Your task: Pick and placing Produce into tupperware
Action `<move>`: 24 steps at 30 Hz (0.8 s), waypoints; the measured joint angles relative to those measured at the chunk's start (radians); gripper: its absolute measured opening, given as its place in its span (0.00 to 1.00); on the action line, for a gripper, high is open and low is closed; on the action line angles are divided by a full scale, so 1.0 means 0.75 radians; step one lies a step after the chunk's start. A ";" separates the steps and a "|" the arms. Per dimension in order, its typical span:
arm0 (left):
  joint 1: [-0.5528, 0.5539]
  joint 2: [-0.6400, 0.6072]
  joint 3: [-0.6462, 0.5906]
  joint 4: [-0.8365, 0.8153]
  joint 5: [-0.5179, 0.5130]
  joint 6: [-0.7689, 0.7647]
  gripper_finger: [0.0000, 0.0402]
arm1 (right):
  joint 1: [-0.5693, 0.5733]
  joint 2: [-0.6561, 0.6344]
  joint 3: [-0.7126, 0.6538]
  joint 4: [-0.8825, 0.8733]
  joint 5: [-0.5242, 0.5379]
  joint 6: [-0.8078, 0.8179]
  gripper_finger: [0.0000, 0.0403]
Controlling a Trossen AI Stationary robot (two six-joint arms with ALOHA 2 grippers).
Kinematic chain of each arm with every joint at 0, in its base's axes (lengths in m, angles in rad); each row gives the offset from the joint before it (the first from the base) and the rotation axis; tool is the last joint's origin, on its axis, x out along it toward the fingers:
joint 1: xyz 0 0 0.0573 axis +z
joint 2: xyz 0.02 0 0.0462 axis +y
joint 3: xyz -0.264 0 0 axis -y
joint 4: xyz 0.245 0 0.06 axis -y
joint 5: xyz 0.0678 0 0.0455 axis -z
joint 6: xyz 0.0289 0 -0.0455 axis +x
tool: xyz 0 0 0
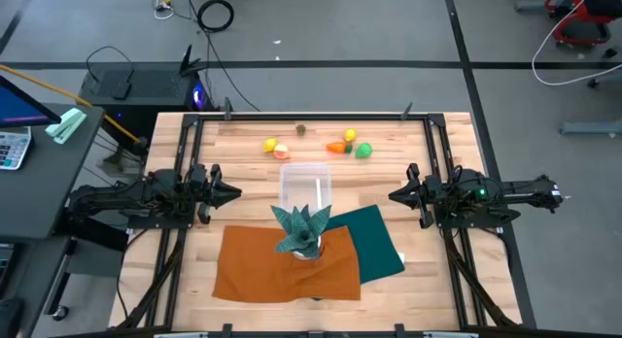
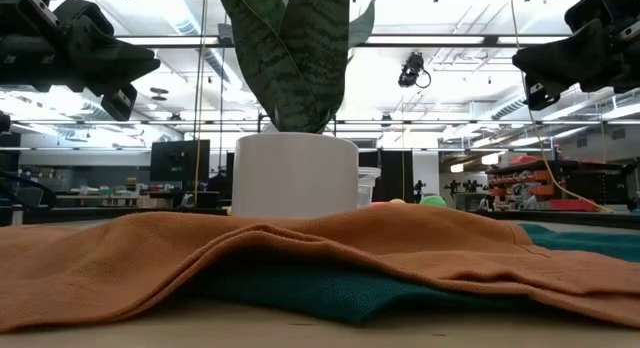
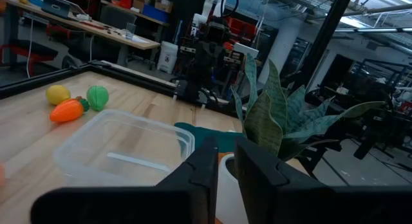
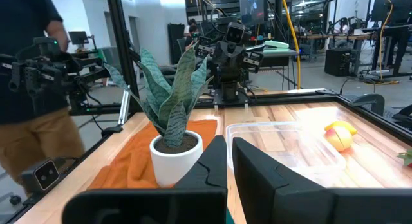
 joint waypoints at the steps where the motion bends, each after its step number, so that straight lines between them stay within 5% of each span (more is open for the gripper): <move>1: 0.000 0.000 0.000 0.000 0.000 0.000 0.14 | 0.000 0.000 0.000 0.000 0.000 0.000 0.00; 24: 0.000 0.000 0.000 0.000 0.000 0.000 0.13 | 0.000 0.000 0.000 0.000 0.000 0.000 0.00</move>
